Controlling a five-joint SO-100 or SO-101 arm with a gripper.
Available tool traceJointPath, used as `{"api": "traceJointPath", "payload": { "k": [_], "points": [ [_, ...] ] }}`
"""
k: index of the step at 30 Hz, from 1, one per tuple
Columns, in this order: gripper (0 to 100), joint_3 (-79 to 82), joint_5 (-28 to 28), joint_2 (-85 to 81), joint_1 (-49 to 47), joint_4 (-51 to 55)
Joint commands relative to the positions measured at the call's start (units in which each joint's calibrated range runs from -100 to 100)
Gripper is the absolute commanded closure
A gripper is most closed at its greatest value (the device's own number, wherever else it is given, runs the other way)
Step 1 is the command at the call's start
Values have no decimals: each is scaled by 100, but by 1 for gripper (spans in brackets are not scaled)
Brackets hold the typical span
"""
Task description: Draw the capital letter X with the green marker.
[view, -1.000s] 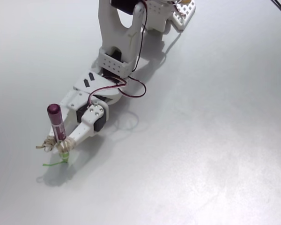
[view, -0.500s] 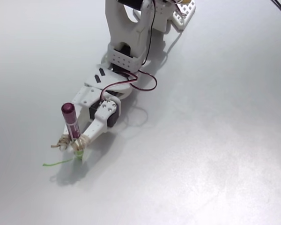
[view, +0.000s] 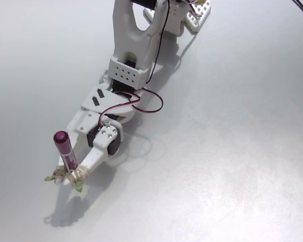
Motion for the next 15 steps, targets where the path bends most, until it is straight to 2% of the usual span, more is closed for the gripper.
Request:
{"api": "traceJointPath", "payload": {
  "k": [1, 15],
  "points": [
    [99, -118, 15, -134, 185, -71],
    [99, 97, -5, 217, 242, -406]
  ]
}}
